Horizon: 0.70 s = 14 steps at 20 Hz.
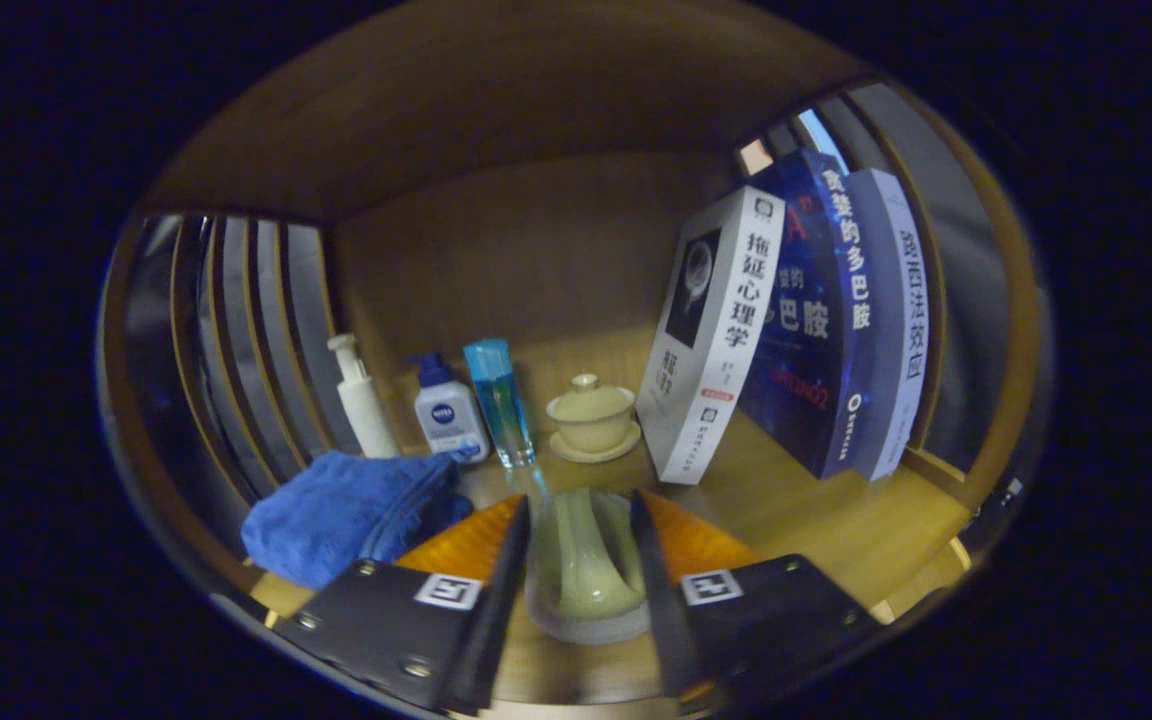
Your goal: Pull open the drawer, take out the items inside it, and place them on the countertop above the cabinet.
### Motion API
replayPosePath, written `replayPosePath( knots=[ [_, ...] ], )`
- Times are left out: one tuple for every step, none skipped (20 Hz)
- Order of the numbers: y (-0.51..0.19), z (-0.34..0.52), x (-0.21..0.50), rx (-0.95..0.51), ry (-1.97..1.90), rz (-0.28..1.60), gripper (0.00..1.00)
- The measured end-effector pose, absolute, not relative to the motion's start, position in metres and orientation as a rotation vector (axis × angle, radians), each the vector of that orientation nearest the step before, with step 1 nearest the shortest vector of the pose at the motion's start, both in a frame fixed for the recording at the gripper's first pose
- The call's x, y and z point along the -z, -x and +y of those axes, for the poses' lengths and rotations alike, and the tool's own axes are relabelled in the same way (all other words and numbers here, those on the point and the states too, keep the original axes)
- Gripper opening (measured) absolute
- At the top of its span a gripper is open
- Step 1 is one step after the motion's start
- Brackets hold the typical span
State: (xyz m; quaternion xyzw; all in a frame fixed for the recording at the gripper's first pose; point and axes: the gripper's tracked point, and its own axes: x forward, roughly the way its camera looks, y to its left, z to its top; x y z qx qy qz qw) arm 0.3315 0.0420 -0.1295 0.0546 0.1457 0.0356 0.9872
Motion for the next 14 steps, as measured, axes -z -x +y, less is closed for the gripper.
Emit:
replayPosePath(
  knots=[
    [-0.325, 0.040, 0.124, -0.058, -0.097, 0.287, 0.72],
    [-0.317, 0.038, 0.111, -0.042, -0.101, 0.271, 0.85],
    [-0.313, 0.040, 0.108, -0.038, -0.108, 0.265, 0.99],
    [-0.306, 0.042, 0.100, -0.037, -0.114, 0.262, 0.99],
    [-0.300, 0.043, 0.091, -0.040, -0.119, 0.254, 0.99],
    [-0.295, 0.046, 0.085, -0.051, -0.114, 0.250, 0.99],
    [-0.287, 0.045, 0.077, -0.055, -0.101, 0.246, 0.99],
    [-0.281, 0.046, 0.067, -0.063, -0.102, 0.229, 0.99],
    [-0.275, 0.047, 0.059, -0.064, -0.105, 0.220, 0.99],
    [-0.269, 0.045, 0.051, -0.063, -0.106, 0.217, 0.99],
    [-0.261, 0.045, 0.045, -0.068, -0.112, 0.219, 0.99],
    [-0.254, 0.046, 0.037, -0.072, -0.116, 0.213, 0.99],
    [-0.249, 0.044, 0.029, -0.070, -0.118, 0.205, 0.99],
    [-0.243, 0.044, 0.021, -0.075, -0.118, 0.196, 0.99]
  ],
)
